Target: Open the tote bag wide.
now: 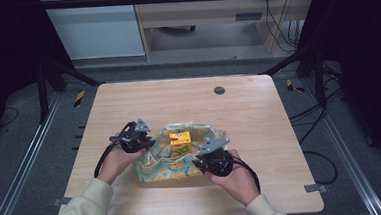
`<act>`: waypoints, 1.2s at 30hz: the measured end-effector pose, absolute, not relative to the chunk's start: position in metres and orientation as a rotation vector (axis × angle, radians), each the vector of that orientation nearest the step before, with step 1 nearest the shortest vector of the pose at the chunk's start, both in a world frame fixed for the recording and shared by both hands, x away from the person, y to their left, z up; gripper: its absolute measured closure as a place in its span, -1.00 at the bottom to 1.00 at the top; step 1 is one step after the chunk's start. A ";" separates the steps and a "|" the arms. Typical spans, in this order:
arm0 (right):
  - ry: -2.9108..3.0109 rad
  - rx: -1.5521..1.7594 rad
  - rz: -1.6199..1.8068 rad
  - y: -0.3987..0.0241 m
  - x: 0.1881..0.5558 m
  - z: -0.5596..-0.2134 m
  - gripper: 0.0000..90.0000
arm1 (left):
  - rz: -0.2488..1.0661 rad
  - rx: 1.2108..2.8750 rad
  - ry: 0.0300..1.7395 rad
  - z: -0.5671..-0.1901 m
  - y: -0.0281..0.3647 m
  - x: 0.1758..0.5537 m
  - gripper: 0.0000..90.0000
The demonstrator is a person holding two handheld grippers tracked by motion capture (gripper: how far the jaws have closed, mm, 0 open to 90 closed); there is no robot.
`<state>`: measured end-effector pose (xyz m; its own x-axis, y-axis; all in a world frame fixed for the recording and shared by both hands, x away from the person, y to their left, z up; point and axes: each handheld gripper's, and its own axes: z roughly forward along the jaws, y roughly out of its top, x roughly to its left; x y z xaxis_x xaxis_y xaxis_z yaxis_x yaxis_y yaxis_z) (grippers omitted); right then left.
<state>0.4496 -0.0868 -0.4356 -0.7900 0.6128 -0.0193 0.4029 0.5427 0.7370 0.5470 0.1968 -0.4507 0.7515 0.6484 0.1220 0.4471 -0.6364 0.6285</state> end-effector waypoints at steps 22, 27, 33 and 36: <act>2.591 0.931 1.024 -0.122 0.442 -0.472 1.00 | 0.525 2.332 0.891 -0.466 0.203 0.549 0.99; 2.604 0.931 1.007 -0.123 0.441 -0.475 1.00 | 0.527 2.333 0.899 -0.467 0.206 0.549 0.99; 2.619 0.925 0.992 -0.124 0.440 -0.478 1.00 | 0.543 2.340 0.897 -0.469 0.207 0.550 1.00; 2.624 0.918 0.975 -0.123 0.440 -0.478 1.00 | 0.552 2.357 0.900 -0.469 0.208 0.551 1.00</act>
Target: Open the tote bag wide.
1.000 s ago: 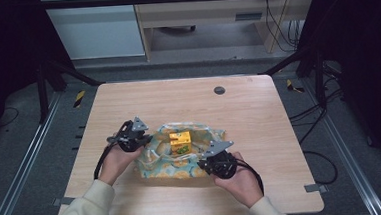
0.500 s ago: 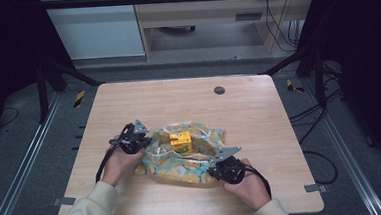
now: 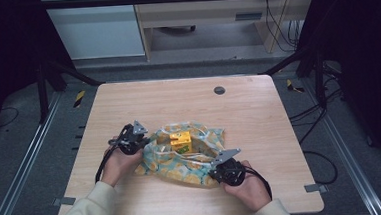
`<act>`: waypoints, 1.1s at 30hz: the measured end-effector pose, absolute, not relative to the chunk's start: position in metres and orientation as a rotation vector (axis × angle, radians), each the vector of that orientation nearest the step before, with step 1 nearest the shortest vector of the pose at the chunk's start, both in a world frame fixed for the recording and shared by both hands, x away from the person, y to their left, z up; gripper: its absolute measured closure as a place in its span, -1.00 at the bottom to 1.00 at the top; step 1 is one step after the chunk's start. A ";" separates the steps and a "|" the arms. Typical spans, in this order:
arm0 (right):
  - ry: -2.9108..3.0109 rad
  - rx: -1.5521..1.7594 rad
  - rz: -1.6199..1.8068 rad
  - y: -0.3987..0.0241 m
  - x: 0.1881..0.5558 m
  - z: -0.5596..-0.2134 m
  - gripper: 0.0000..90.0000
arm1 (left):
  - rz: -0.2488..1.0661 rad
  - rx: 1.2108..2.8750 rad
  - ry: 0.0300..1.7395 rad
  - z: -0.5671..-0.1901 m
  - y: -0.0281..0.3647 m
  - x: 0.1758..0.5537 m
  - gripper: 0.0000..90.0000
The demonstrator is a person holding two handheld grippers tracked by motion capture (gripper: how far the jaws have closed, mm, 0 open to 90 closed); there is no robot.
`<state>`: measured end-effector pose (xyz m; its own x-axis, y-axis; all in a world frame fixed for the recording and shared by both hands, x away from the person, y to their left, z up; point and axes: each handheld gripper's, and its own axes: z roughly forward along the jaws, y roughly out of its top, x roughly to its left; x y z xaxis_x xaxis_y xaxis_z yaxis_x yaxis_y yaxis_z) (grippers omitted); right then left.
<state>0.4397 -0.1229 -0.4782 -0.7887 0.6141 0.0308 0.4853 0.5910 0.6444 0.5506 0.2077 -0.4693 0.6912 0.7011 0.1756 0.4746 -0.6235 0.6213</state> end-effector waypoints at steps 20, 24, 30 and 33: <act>2.665 0.913 0.969 -0.125 0.433 -0.480 1.00 | 0.557 2.366 0.928 -0.469 0.213 0.555 1.00; 2.670 0.902 0.962 -0.124 0.432 -0.480 1.00 | 0.555 2.365 0.935 -0.470 0.214 0.555 1.00; 2.642 0.905 0.988 -0.127 0.432 -0.478 1.00 | 0.560 2.367 0.921 -0.467 0.213 0.553 0.98; 2.626 0.891 1.016 -0.128 0.432 -0.475 1.00 | 0.561 2.362 0.924 -0.467 0.214 0.553 0.98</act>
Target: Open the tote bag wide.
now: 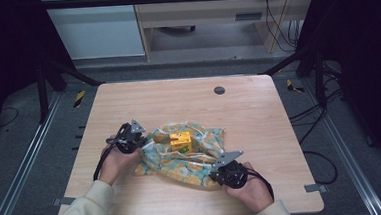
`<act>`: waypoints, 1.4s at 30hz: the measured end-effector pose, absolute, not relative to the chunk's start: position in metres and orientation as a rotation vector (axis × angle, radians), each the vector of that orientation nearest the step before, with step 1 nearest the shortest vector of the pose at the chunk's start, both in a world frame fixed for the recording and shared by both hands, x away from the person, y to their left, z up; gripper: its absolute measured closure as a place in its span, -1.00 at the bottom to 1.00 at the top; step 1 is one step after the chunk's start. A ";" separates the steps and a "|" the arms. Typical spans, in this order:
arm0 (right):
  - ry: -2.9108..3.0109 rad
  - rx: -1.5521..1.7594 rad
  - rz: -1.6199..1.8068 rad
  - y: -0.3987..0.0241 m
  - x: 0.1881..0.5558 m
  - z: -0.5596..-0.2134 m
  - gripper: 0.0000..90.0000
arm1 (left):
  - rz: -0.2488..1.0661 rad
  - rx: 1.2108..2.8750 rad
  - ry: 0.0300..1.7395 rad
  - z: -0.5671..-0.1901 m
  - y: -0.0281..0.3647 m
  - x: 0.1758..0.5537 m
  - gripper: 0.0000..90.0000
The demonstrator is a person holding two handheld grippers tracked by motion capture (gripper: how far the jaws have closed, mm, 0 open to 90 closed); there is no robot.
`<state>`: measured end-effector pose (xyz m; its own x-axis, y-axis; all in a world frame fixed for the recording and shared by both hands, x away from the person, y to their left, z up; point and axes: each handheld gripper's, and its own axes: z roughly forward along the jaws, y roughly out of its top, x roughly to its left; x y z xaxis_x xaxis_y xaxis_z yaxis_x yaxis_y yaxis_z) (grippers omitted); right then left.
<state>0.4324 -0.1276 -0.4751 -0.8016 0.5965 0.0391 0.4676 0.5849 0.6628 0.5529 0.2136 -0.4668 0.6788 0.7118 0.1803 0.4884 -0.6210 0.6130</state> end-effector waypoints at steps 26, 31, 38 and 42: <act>2.149 0.994 1.135 -0.163 0.439 -0.392 -0.62 | 0.700 2.073 0.947 -0.387 0.262 0.509 -0.60; 2.077 1.151 1.087 -0.183 0.457 -0.395 -0.75 | 0.703 2.053 1.030 -0.396 0.284 0.503 -0.78; 2.041 1.312 1.049 -0.204 0.474 -0.424 -0.85 | 0.629 2.110 1.094 -0.434 0.305 0.492 -0.89; 2.038 1.382 1.002 -0.213 0.477 -0.452 -0.77 | 0.582 2.156 1.153 -0.463 0.313 0.491 -0.88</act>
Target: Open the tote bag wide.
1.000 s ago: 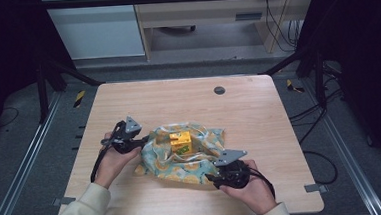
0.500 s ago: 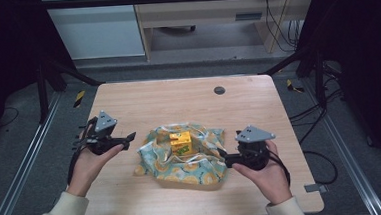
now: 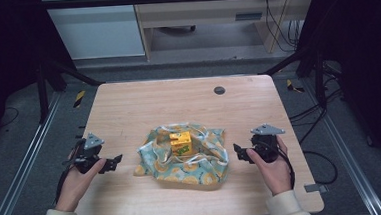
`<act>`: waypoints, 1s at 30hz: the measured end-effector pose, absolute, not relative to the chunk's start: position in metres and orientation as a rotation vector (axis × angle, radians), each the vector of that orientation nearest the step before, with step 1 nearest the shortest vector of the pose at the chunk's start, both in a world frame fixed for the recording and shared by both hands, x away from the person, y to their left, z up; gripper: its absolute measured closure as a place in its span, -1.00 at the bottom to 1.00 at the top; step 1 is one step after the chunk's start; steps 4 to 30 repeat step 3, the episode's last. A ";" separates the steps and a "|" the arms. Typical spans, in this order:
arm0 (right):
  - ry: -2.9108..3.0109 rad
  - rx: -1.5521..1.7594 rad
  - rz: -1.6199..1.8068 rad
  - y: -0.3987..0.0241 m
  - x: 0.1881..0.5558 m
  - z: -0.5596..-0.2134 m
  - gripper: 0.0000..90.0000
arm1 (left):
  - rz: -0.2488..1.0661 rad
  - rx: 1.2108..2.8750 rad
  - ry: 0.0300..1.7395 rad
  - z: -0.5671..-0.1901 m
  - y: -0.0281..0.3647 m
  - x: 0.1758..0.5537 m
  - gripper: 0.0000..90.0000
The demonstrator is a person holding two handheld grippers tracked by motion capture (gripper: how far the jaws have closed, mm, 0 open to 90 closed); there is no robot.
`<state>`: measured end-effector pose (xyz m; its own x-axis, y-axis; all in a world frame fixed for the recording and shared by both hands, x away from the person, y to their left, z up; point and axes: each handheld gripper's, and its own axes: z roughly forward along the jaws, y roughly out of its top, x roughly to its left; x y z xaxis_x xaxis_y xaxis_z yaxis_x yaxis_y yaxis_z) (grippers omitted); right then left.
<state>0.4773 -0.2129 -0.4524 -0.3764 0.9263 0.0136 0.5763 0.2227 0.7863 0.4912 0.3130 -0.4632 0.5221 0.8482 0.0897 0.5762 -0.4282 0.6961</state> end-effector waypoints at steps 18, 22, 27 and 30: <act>2.088 1.418 0.938 -0.220 0.477 -0.472 -0.73 | 0.548 2.190 1.162 -0.475 0.316 0.491 -0.88; 2.088 1.418 0.938 -0.220 0.477 -0.472 -0.73 | 0.548 2.190 1.162 -0.475 0.316 0.491 -0.88; 2.088 1.418 0.938 -0.220 0.477 -0.472 -0.73 | 0.548 2.190 1.162 -0.475 0.316 0.491 -0.88; 2.088 1.418 0.938 -0.220 0.477 -0.472 -0.73 | 0.548 2.190 1.162 -0.475 0.316 0.491 -0.88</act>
